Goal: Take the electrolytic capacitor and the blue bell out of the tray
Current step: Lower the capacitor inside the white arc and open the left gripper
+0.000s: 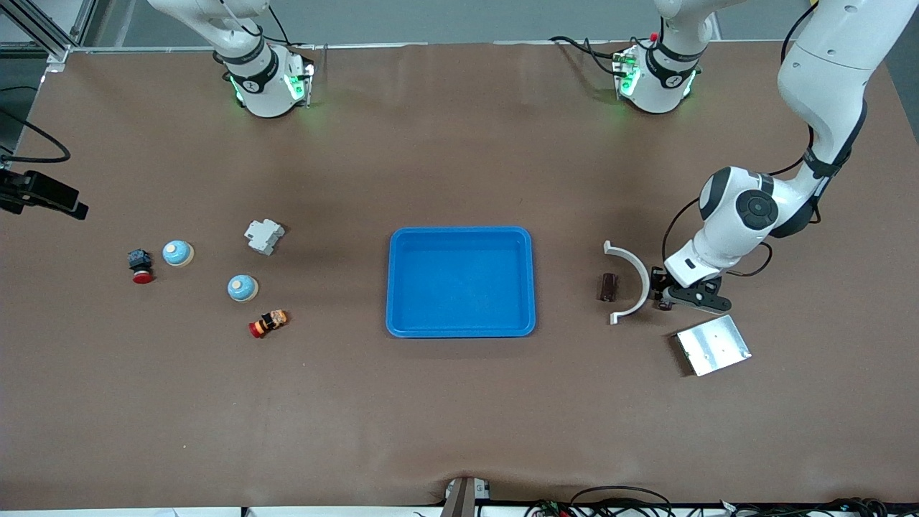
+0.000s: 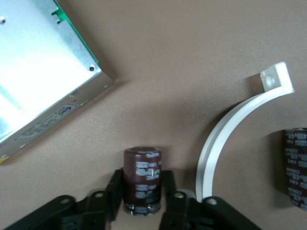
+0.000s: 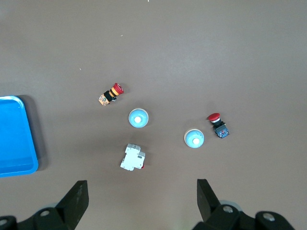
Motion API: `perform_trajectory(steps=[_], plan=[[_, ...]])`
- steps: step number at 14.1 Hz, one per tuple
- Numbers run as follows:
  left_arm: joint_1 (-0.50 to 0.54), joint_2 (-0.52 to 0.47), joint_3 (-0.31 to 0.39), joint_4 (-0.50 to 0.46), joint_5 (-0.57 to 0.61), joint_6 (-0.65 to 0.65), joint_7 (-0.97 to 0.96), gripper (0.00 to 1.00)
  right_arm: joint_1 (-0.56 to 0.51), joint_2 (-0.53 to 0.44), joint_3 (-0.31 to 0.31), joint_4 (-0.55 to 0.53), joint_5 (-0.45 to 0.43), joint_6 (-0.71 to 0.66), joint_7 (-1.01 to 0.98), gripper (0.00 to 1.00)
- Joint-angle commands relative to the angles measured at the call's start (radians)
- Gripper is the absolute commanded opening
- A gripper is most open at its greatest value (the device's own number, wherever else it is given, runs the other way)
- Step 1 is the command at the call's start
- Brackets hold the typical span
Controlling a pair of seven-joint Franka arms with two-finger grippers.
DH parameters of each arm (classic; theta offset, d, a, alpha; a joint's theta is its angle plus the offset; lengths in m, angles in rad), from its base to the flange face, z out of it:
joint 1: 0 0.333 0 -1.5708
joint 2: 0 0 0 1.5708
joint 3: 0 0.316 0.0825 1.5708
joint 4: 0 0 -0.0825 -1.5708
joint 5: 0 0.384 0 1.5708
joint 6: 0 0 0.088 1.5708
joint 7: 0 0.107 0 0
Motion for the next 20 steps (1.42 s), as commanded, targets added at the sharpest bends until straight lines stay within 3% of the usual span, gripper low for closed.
perform_trajectory(steps=[1, 7, 14, 20], plan=[[0.014, -0.028, -0.005, -0.018, 0.031, 0.006, -0.021, 1.00, 0.000, -0.011, 0.006, 0.003, -0.009, -0.003, 0.015, 1.00], [0.014, -0.060, -0.007, -0.018, 0.032, -0.008, -0.076, 1.00, 0.000, -0.009, 0.006, 0.003, -0.008, -0.003, 0.013, 1.00], [0.016, -0.128, -0.069, 0.064, 0.017, -0.227, -0.138, 1.00, -0.001, -0.009, 0.006, 0.003, -0.008, -0.003, 0.013, 1.00], [0.016, -0.128, -0.112, 0.131, -0.014, -0.320, -0.170, 1.00, -0.001, -0.011, 0.004, 0.003, -0.008, -0.004, 0.009, 1.00]])
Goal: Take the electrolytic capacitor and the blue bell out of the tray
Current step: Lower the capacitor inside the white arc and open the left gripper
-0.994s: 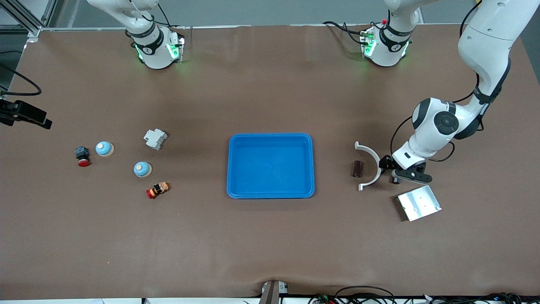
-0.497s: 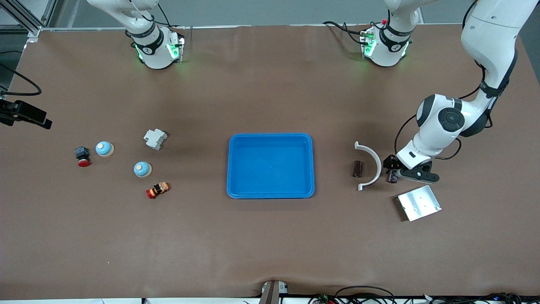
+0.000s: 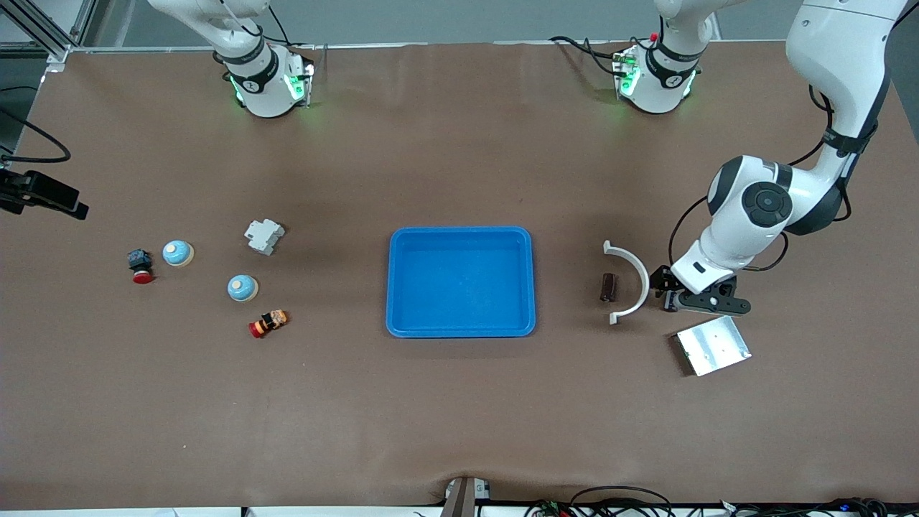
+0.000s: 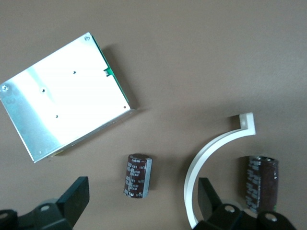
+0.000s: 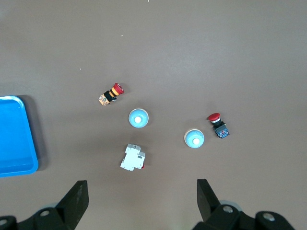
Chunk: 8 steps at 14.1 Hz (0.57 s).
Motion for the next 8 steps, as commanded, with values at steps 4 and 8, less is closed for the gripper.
perform_trajectory(steps=[4, 8], plan=[[0.011, -0.009, -0.022, 0.024, -0.013, -0.045, -0.012, 1.00, -0.001, -0.011, 0.006, 0.003, -0.008, -0.005, 0.009, 1.00], [0.011, -0.019, -0.022, 0.022, -0.013, -0.053, -0.010, 1.00, -0.001, -0.011, 0.004, 0.003, -0.008, -0.003, 0.007, 1.00]])
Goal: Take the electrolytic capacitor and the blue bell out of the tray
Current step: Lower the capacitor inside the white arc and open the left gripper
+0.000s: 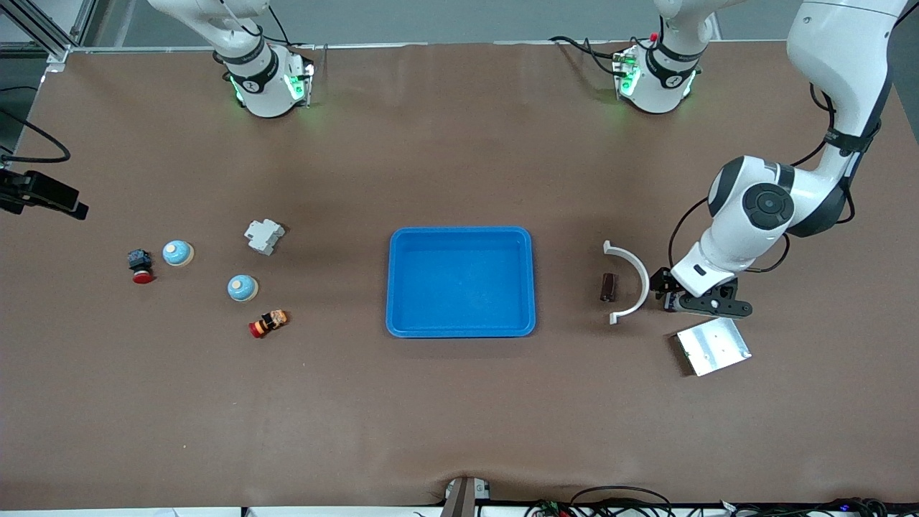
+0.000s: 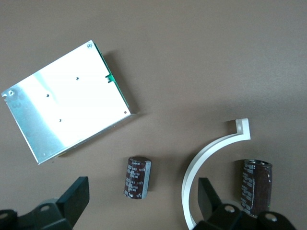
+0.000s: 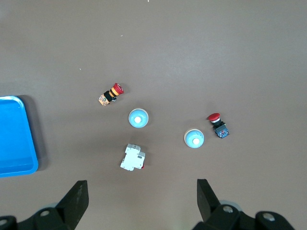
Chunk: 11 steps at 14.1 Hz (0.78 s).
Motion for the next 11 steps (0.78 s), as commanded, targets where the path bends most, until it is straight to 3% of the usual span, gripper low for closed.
perform_trajectory(steps=[1, 11], plan=[[0.011, -0.021, -0.016, 0.004, -0.012, -0.030, -0.008, 1.00, -0.001, -0.011, 0.005, 0.003, -0.006, -0.005, 0.009, 1.00], [0.015, -0.019, -0.024, 0.047, -0.012, -0.049, -0.014, 1.00, -0.004, -0.011, 0.003, 0.003, -0.002, -0.005, 0.003, 1.00]])
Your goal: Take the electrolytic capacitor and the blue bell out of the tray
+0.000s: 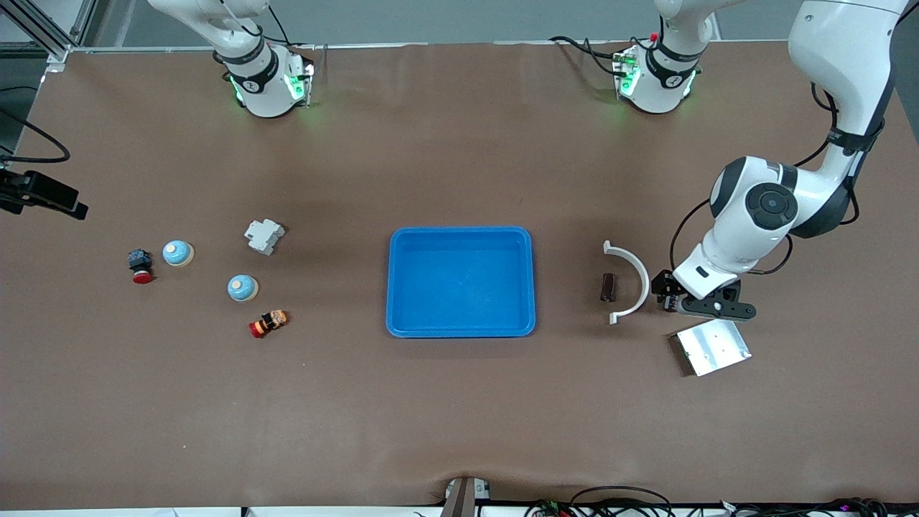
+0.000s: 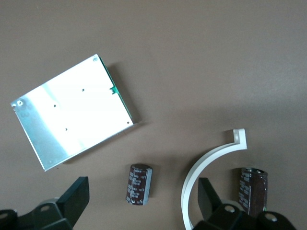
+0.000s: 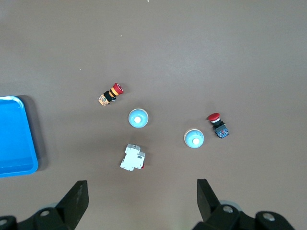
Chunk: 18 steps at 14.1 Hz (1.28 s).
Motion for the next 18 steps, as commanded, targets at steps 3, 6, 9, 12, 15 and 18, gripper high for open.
perform_trajectory(steps=[3, 6, 9, 12, 15, 18], plan=[[0.017, -0.016, -0.018, 0.022, -0.012, -0.035, -0.009, 1.00, -0.006, -0.011, 0.004, 0.003, -0.002, -0.005, 0.003, 1.00], [0.021, -0.027, -0.018, 0.021, -0.029, -0.053, -0.015, 1.00, -0.007, -0.011, 0.002, 0.003, -0.002, -0.005, 0.003, 1.00], [0.021, -0.053, -0.019, 0.027, -0.043, -0.102, -0.012, 1.00, -0.006, -0.011, 0.002, 0.003, -0.002, -0.005, 0.003, 1.00], [-0.024, -0.073, 0.002, 0.030, -0.063, -0.110, -0.012, 1.00, -0.006, -0.011, 0.002, 0.003, 0.000, -0.005, 0.003, 1.00], [-0.196, -0.137, 0.189, 0.063, -0.194, -0.186, 0.060, 1.00, -0.007, -0.011, 0.001, 0.003, 0.000, -0.005, 0.003, 1.00], [-0.294, -0.156, 0.290, 0.212, -0.287, -0.430, 0.172, 1.00, -0.007, -0.011, 0.001, 0.003, 0.001, -0.005, 0.003, 1.00]])
